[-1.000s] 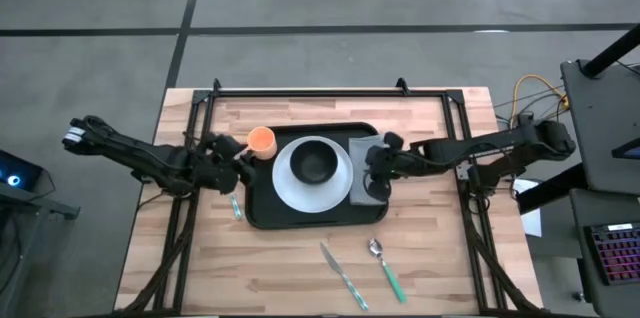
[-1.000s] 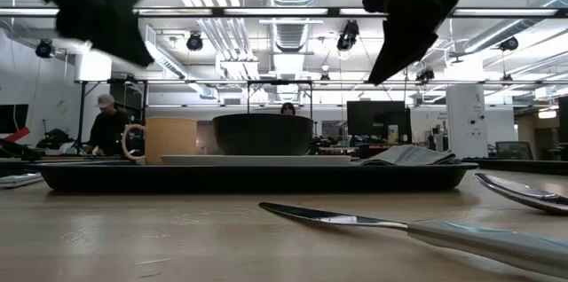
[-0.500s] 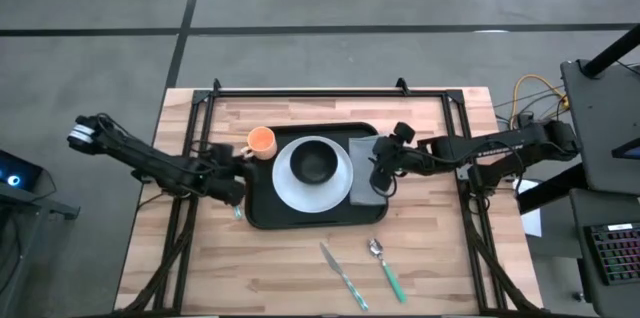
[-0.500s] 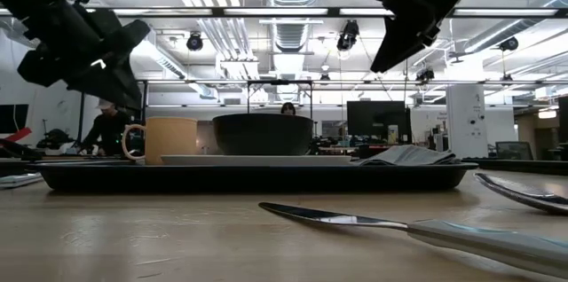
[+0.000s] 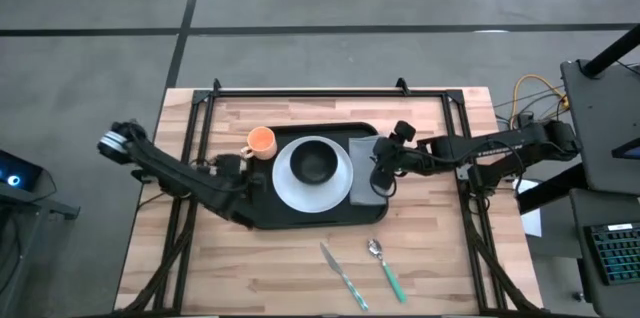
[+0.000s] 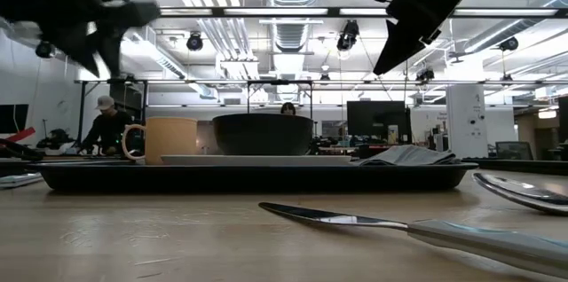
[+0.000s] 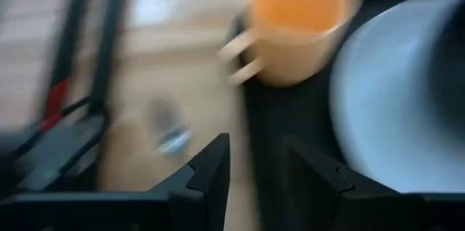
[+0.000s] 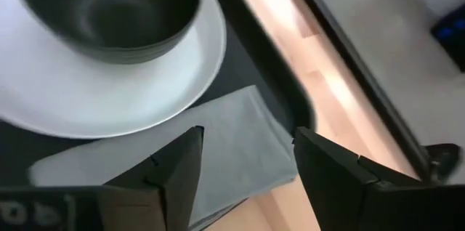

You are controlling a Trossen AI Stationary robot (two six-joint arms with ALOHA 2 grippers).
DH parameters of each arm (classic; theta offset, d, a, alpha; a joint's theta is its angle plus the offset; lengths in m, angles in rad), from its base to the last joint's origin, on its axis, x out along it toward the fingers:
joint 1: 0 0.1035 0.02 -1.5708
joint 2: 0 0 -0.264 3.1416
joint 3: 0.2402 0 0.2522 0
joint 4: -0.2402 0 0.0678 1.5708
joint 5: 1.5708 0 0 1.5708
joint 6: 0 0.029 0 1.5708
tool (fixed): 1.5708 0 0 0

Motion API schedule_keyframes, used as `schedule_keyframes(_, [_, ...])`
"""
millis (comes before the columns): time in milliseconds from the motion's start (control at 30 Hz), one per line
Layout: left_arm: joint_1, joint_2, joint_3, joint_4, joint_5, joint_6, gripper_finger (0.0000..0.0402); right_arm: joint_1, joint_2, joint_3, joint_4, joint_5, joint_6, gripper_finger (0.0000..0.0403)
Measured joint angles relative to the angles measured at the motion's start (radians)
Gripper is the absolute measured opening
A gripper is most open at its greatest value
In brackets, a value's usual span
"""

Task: Set up tray
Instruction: Put the green fork on the gray napkin

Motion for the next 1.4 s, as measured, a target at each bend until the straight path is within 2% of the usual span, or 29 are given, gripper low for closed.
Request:
schedule_keyframes(133, [0.0, 0.127, 0.031, -0.078, 0.204, -0.109, 0.0106, -0.005, 0.0, 0.0, 0.003, 0.026, -0.004, 0.0206])
schedule_keyframes(233, [-0.005, 0.169, 0.031, -0.049, 0.248, -0.159, 0.0106, -0.005, 0.0, 0.0, 0.004, 0.026, -0.011, 0.0206])
schedule_keyframes(567, [0.029, 0.195, -0.019, 0.019, 0.245, -0.198, 0.0106, -0.006, 0.0, 0.0, 0.005, 0.025, -0.064, 0.0206])
schedule_keyframes(733, [0.022, 0.193, -0.037, 0.03, 0.03, -0.176, 0.0106, -0.006, 0.0, 0.0, 0.004, 0.025, -0.123, 0.0206])
schedule_keyframes(967, [0.043, 0.189, -0.008, 0.053, -0.004, -0.083, 0.0106, -0.009, 0.0, 0.0, 0.012, 0.025, -0.135, 0.0206])
schedule_keyframes(1033, [0.042, 0.189, -0.007, 0.051, 0.006, -0.058, 0.0106, -0.009, 0.0, 0.0, 0.013, 0.024, -0.14, 0.0206])
schedule_keyframes(1200, [0.048, 0.18, -0.051, 0.053, 0.133, -0.331, 0.0106, -0.009, 0.0, 0.0, 0.012, 0.02, -0.145, 0.0206])
schedule_keyframes(1300, [0.047, 0.175, -0.118, 0.116, 0.216, -0.359, 0.0106, -0.009, 0.0, 0.0, 0.012, 0.02, -0.144, 0.0206])
schedule_keyframes(1400, [0.039, 0.174, -0.202, 0.229, 0.225, -0.36, 0.0106, -0.009, 0.0, 0.0, 0.012, 0.021, -0.146, 0.0206])
